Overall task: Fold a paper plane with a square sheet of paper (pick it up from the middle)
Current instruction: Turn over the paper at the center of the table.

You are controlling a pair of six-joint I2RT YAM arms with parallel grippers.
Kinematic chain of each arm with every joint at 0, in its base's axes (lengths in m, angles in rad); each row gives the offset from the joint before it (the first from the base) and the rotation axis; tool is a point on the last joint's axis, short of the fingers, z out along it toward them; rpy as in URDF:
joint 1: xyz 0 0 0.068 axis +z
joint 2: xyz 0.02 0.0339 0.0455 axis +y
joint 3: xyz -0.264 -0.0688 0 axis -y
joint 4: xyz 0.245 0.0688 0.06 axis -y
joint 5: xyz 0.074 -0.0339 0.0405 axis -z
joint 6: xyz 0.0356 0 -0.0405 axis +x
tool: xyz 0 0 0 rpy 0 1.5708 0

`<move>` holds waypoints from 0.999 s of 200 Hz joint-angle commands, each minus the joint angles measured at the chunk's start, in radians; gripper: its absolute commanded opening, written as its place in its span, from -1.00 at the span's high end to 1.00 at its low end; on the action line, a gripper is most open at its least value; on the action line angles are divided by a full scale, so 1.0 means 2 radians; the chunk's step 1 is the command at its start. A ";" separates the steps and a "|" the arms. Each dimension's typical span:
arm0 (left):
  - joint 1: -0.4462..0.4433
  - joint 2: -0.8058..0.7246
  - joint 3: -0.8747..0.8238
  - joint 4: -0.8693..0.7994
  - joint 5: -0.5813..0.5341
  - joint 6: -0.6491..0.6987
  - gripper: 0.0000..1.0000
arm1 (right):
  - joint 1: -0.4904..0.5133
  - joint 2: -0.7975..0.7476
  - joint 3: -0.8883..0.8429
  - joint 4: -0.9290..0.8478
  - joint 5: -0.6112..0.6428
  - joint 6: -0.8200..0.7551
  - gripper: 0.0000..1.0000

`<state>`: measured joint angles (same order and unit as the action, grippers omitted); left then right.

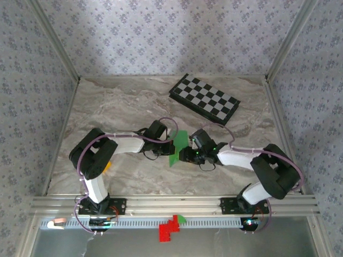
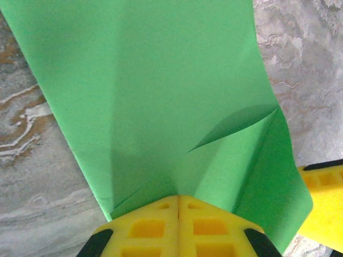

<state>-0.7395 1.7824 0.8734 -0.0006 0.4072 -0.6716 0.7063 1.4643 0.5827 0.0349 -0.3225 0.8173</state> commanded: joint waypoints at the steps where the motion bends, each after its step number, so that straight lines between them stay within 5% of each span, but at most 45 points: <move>1: -0.001 0.016 -0.010 -0.033 -0.009 0.011 1.00 | -0.003 -0.028 -0.020 0.035 -0.013 0.027 0.11; 73: -0.001 0.015 -0.008 -0.035 -0.008 0.011 1.00 | -0.006 -0.047 -0.051 0.062 -0.005 0.050 0.14; 146: -0.006 0.016 0.000 -0.038 -0.009 0.008 0.98 | 0.004 -0.047 -0.070 0.078 0.037 0.073 0.71; 172: -0.007 0.008 0.011 -0.036 -0.005 0.002 0.83 | 0.001 -0.045 -0.063 0.056 0.046 0.060 0.90; 200: -0.005 -0.016 0.039 -0.040 0.002 -0.008 0.44 | -0.009 -0.051 -0.038 -0.017 0.047 0.012 1.00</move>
<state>-0.7471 1.7821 0.9001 -0.0311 0.4072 -0.6769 0.7059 1.3853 0.4572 0.1455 -0.2596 0.9310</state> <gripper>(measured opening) 0.206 0.055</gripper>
